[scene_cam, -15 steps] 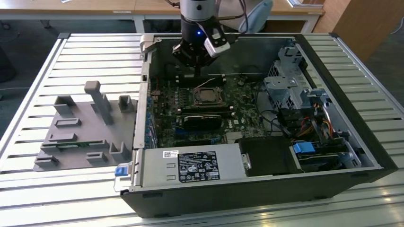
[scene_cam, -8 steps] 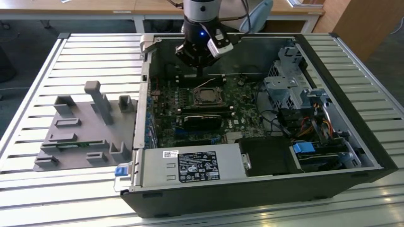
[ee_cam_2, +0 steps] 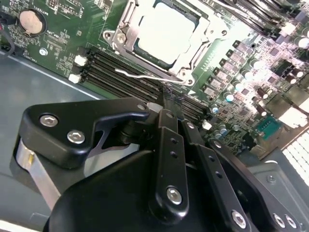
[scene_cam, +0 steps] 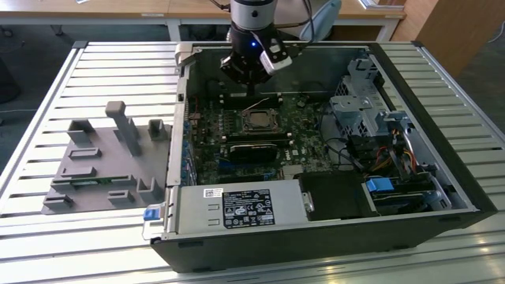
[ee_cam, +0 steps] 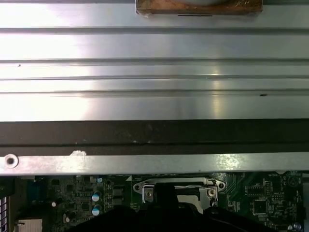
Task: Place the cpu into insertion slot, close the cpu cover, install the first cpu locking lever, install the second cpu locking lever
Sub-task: 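Install the first cpu locking lever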
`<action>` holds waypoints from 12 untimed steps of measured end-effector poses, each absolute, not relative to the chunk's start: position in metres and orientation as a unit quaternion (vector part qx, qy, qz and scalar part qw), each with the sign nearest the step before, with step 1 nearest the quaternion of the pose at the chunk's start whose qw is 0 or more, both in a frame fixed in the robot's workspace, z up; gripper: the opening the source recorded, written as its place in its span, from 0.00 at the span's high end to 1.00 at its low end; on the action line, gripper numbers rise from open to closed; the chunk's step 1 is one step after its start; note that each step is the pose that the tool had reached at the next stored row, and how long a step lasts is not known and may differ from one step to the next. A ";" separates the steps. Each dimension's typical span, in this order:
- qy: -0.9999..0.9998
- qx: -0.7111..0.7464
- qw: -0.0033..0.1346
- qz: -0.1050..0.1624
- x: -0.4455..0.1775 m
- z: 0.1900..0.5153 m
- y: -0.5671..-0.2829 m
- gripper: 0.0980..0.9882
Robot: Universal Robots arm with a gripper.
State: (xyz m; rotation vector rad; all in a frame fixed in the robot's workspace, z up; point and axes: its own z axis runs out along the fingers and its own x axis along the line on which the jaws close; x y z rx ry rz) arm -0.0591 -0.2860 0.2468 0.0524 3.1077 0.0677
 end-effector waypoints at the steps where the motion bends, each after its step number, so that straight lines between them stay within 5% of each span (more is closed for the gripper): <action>1: 0.999 0.017 0.016 0.022 -0.058 0.247 -0.286 0.97; 12: 0.999 0.017 0.016 0.022 -0.047 0.243 -0.286 0.97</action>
